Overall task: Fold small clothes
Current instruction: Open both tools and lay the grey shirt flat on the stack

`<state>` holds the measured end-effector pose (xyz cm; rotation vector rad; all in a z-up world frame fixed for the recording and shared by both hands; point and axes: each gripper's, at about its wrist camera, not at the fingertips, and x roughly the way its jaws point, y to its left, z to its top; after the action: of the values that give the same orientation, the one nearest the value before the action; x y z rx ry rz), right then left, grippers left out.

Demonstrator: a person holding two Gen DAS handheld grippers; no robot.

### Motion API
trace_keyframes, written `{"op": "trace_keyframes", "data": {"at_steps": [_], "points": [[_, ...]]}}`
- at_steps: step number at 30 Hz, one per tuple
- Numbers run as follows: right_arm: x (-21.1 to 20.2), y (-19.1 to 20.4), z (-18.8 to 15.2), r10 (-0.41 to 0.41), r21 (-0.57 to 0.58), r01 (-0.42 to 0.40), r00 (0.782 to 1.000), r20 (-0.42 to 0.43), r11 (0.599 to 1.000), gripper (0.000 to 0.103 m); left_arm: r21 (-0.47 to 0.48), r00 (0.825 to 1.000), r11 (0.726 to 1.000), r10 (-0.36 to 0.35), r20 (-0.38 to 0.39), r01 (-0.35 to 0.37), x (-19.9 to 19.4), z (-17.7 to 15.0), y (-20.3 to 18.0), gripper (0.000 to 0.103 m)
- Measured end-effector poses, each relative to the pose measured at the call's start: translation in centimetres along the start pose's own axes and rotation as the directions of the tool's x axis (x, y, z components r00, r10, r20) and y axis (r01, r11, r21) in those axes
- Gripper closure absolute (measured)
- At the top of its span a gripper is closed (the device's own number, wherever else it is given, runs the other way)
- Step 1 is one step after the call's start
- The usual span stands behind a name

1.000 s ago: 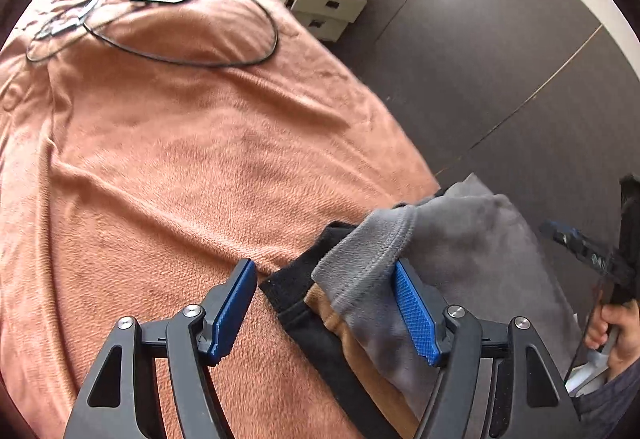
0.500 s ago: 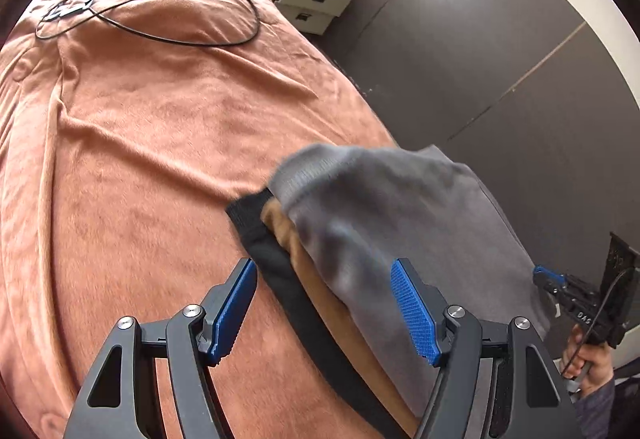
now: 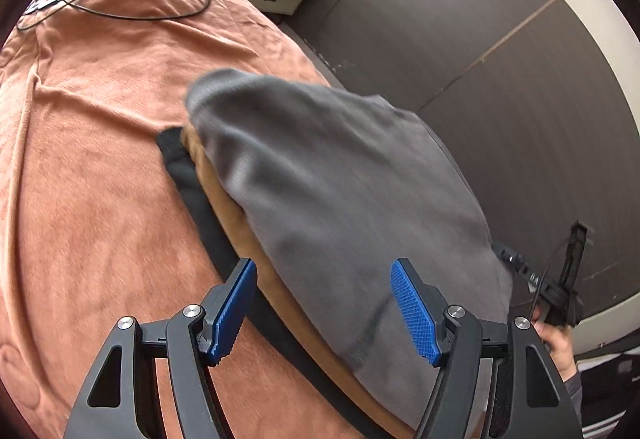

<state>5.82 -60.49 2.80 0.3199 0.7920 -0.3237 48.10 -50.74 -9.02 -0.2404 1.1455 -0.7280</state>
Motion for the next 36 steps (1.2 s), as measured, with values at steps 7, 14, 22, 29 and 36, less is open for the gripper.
{"op": "trace_keyframes", "data": {"at_steps": [7, 14, 22, 29, 36], "points": [[-4.5, 1.9, -2.6, 0.045, -0.032, -0.043, 0.995, 0.089, 0.999, 0.09, 0.019, 0.999, 1.0, 0.01, -0.035, -0.01, 0.3, -2.8, -1.5, 0.032], [-6.5, 3.7, -7.3, 0.119, -0.097, -0.113, 0.991, 0.063, 0.989, 0.084, 0.043, 0.995, 0.999, 0.018, -0.096, -0.014, 0.5, -6.2, -3.1, 0.032], [-6.9, 3.5, -9.4, 0.113, -0.173, -0.102, 0.992, 0.057, 0.98, 0.038, 0.066, 0.991, 0.998, -0.008, -0.131, 0.017, 0.5, -9.2, -5.4, 0.027], [-7.2, 3.0, -11.0, 0.029, -0.167, -0.032, 0.999, -0.022, 0.985, 0.038, 0.093, 0.987, 0.996, 0.004, -0.159, 0.011, 0.7, -11.4, -7.0, 0.027], [-9.4, 1.7, -11.5, 0.075, -0.121, -0.076, 0.997, -0.012, 0.99, 0.038, 0.133, 0.981, 0.991, 0.042, -0.19, -0.017, 1.0, -13.1, -8.1, 0.027]]}}
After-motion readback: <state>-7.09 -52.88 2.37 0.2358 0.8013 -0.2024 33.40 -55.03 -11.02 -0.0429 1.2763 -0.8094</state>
